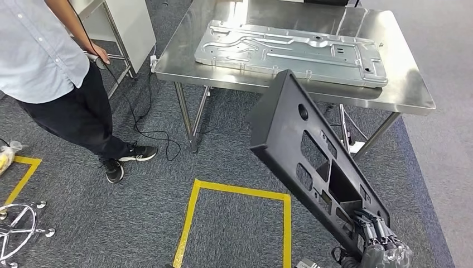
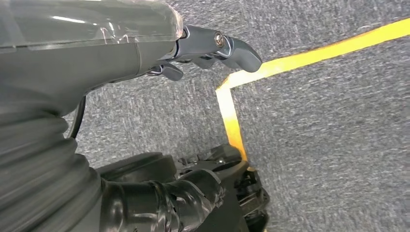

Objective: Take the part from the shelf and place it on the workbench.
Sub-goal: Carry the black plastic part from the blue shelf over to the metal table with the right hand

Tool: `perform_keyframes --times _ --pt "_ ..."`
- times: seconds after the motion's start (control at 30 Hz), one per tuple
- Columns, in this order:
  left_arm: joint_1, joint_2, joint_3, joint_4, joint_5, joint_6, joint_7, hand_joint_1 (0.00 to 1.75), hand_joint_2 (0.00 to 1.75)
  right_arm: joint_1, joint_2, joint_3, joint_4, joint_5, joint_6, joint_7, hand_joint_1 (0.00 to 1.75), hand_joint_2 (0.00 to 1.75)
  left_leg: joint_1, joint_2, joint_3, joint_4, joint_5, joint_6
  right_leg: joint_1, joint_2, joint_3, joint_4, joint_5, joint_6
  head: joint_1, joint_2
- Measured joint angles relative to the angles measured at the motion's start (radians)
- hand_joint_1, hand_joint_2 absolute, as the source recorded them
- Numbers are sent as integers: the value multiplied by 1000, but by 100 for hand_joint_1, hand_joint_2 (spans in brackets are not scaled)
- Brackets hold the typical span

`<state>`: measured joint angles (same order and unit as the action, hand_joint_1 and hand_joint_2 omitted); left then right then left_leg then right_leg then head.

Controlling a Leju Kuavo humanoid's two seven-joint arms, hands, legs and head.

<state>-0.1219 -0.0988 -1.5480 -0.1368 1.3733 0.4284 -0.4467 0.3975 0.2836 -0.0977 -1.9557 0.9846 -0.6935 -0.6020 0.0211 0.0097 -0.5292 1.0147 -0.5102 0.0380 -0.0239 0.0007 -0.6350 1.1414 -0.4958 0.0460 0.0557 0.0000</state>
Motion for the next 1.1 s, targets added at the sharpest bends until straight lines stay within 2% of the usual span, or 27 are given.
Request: perform_keyframes --times 0.03,0.07,0.13,0.17,0.23,0.27,0.33,0.37,0.4,0.43,0.5,0.53,0.57,0.63,0.73,0.8,0.87,0.9,0.93,1.0,1.03,1.07,1.1 --pt "-1 0 0 0 0 0 0 0 175 -1 0 0 0 0 0 0 175 175 0 0 4 1 -5 -6 2 -2 28 -59 21 -3 0 0" --pt "-1 0 0 0 0 0 0 0 175 -1 1 0 0 0 0 0 175 175 -1 0 6 1 -8 -13 5 -3 45 -96 29 -6 -1 0" --pt "-2 0 0 0 0 0 0 0 175 -2 2 0 0 -2 0 0 175 175 -3 2 10 -3 -11 -26 12 -1 49 -111 22 -19 -1 0" --pt "-2 0 0 0 0 -1 0 0 175 -2 2 0 0 -3 0 0 175 175 -1 3 12 -5 -13 -32 11 0 51 -114 23 -26 -2 0" --pt "-4 0 -1 0 0 -3 -1 0 175 -3 5 0 0 -5 0 -1 175 175 1 2 3 28 -37 -39 9 0 59 -123 22 -43 -2 0" --pt "-5 0 -1 0 0 -3 -1 0 175 -4 6 0 0 -6 0 -1 175 175 1 1 -17 73 -62 -41 8 0 64 -126 22 -50 -2 0" --pt "-3 0 -1 0 0 -2 -2 0 175 -5 7 0 0 -9 0 -1 175 175 1 -1 -86 205 -117 -41 14 -1 68 -126 16 -61 -3 0" --pt "-2 0 -2 0 0 -2 -2 0 175 -6 7 0 1 -10 0 -1 175 175 0 -1 -118 259 -130 -40 17 0 70 -125 13 -64 -3 0" --pt "0 0 -2 0 0 -2 -2 0 175 -6 7 0 1 -11 0 -1 175 175 0 -1 -137 282 -123 -39 20 2 74 -124 10 -67 -4 0" --pt "1 0 -2 0 0 -2 -2 0 175 -6 7 0 2 -12 0 0 175 175 -1 -1 -139 268 -97 -35 24 4 78 -123 6 -68 -4 0" --pt "1 1 -2 0 -2 -1 -2 0 175 -7 7 0 3 -12 0 1 175 175 -6 -3 -99 153 -17 -21 28 7 89 -120 -4 -67 -3 0" --pt "0 3 -2 0 -4 -1 -2 0 175 -8 7 0 4 -13 0 2 175 175 -10 -4 -76 94 10 -12 32 8 92 -117 -10 -65 -3 0" --pt "-1 4 -3 1 -5 -1 -3 0 175 -10 7 0 5 -14 0 3 175 175 -14 -4 -59 53 23 -6 33 9 92 -115 -14 -60 -3 0" --pt "-2 6 -4 1 -9 0 -3 0 175 -12 7 0 6 -15 0 4 175 175 -19 -5 -47 26 20 0 31 10 90 -114 -18 -49 -3 0" --pt "-2 6 -5 1 -14 1 -4 0 175 -16 6 0 5 -18 0 2 175 175 -9 -6 -29 2 24 7 30 7 90 -99 -32 -32 -1 0" --pt "-3 7 -5 1 -15 2 -4 0 175 -19 6 0 5 -21 0 0 175 175 -5 -4 -16 -9 24 12 24 5 44 -9 -73 -19 2 0" --pt "-3 6 -6 1 -16 3 -4 0 175 -21 6 0 6 -21 0 0 175 175 -5 -3 -9 -10 17 14 13 5 -32 110 -107 -8 3 0" --pt "-2 6 -6 1 -17 3 -4 0 175 -21 6 0 6 -20 0 0 175 175 -4 -3 -4 -9 12 12 8 5 -57 137 -100 -4 3 0" --pt "-1 6 -6 1 -17 3 -3 0 175 -21 6 0 6 -18 0 -1 175 175 -3 -3 4 -9 6 10 4 4 -64 128 -74 0 3 0" --pt "0 6 -7 1 -18 4 -2 0 175 -22 6 0 6 -16 0 -6 175 175 2 -4 23 -9 -10 1 -4 1 -28 20 10 6 3 0" --pt "-1 6 -7 1 -18 4 -1 0 175 -23 6 0 6 -17 0 -10 175 175 2 -5 31 -8 -18 -5 -3 0 -4 -37 38 6 4 0" --pt "-2 6 -7 1 -18 3 -1 0 175 -25 6 0 6 -19 0 -13 175 175 2 -5 35 -7 -24 -12 0 -1 16 -77 50 1 5 0" --pt "-2 6 -7 1 -18 2 1 0 175 -26 6 0 6 -20 0 -16 175 175 1 -5 37 -8 -29 -19 3 -1 25 -96 46 -6 6 0"
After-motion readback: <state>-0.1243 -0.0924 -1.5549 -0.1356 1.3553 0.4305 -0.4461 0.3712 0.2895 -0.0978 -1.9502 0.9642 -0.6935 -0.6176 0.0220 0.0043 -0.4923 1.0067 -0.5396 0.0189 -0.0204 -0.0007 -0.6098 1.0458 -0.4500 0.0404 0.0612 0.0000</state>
